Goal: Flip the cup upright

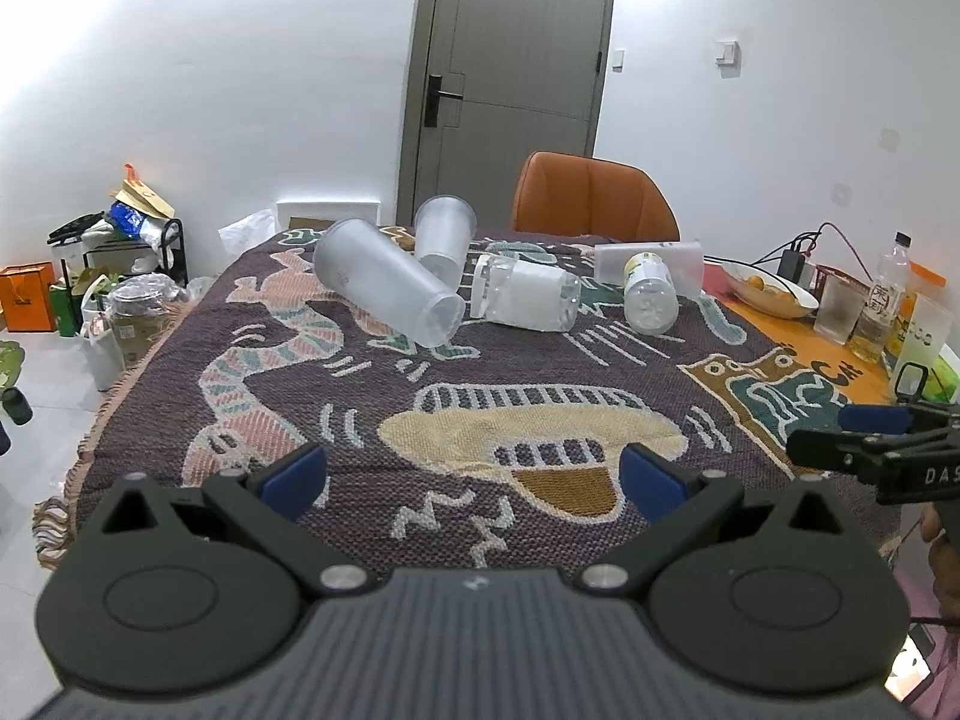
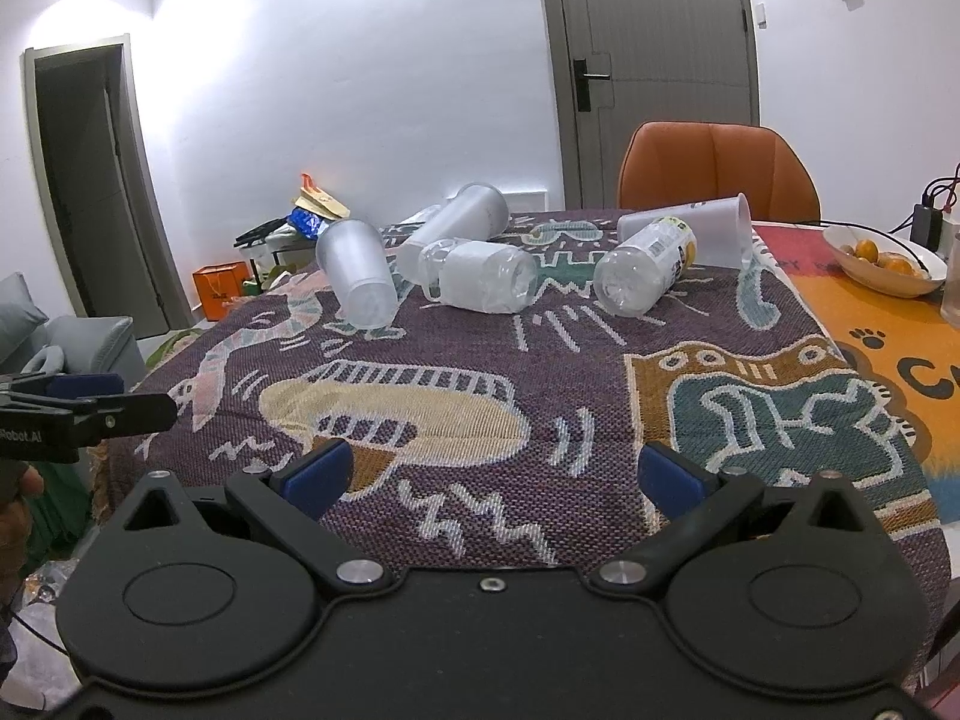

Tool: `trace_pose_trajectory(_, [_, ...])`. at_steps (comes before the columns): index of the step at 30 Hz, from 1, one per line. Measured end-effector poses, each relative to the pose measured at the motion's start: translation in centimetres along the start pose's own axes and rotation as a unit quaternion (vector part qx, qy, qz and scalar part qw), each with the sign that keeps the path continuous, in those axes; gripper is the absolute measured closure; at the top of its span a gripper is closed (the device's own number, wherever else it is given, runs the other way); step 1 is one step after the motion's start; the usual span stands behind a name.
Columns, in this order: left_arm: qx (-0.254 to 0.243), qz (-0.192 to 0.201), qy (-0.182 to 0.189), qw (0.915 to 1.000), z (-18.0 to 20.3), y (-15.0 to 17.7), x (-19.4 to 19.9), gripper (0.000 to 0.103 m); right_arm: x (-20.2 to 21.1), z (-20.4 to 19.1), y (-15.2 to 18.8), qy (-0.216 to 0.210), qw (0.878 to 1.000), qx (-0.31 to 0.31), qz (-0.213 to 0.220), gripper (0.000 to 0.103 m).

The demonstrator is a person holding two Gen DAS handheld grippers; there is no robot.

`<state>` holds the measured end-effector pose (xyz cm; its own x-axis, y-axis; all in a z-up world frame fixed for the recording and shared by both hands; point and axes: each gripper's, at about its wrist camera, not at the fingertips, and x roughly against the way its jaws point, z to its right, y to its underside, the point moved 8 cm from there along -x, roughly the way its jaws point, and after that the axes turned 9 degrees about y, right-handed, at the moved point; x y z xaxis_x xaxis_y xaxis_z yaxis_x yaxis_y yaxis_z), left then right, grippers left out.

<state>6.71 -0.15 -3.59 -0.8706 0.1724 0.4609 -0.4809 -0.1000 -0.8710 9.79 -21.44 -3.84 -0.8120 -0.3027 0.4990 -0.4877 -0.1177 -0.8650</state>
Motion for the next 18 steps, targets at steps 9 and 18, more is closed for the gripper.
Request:
trace_pose_trajectory(9, [0.004,-0.003,0.001,1.0,-0.2,-0.2,-0.2,0.0,0.2,0.5,-0.5,0.0,1.0,-0.004,0.003,0.0])
trace_pose_trajectory(18, [-0.002,-0.007,-0.001,1.0,-0.2,-1.4,-2.2,0.0,-0.7,2.1,-1.4,0.016,1.0,-0.013,0.006,0.0])
